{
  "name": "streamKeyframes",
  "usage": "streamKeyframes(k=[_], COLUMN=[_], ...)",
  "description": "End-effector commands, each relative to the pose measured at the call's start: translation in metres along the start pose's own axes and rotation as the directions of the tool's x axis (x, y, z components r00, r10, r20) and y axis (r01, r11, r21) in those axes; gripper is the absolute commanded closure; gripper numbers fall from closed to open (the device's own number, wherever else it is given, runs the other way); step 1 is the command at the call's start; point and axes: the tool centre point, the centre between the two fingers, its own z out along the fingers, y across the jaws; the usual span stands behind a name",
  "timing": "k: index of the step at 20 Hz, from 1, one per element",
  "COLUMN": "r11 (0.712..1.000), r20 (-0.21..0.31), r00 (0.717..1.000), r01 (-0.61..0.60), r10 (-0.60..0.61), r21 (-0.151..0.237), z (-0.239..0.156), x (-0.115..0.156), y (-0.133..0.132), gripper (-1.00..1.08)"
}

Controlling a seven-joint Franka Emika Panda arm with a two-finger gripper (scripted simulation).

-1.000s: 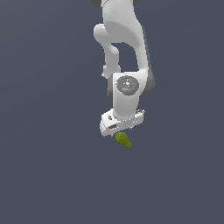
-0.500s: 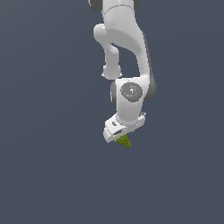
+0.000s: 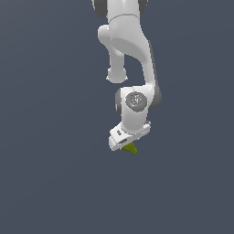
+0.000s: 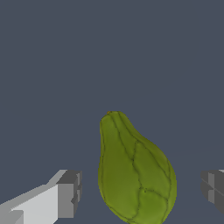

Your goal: Pick up the object and move it to a goal position.

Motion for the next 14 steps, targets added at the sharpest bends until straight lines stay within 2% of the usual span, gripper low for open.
streamKeyframes(k=[1, 8, 9, 14], r11=[1.0, 1.0, 1.0, 1.0], r20=[0.001, 0.0, 0.0, 0.0], r00=[1.0, 1.0, 1.0, 1.0], r01=[0.002, 0.003, 0.003, 0.003], r10=[-0.002, -0.003, -0.003, -0.003], r21=[0.0, 0.0, 0.0, 0.0], z=[0.014, 0.028, 0.028, 0.028], x=[-0.001, 0.001, 0.001, 0.001], y=[0.0, 0.0, 0.0, 0.0], gripper=[-0.92, -0.92, 1.08, 1.08])
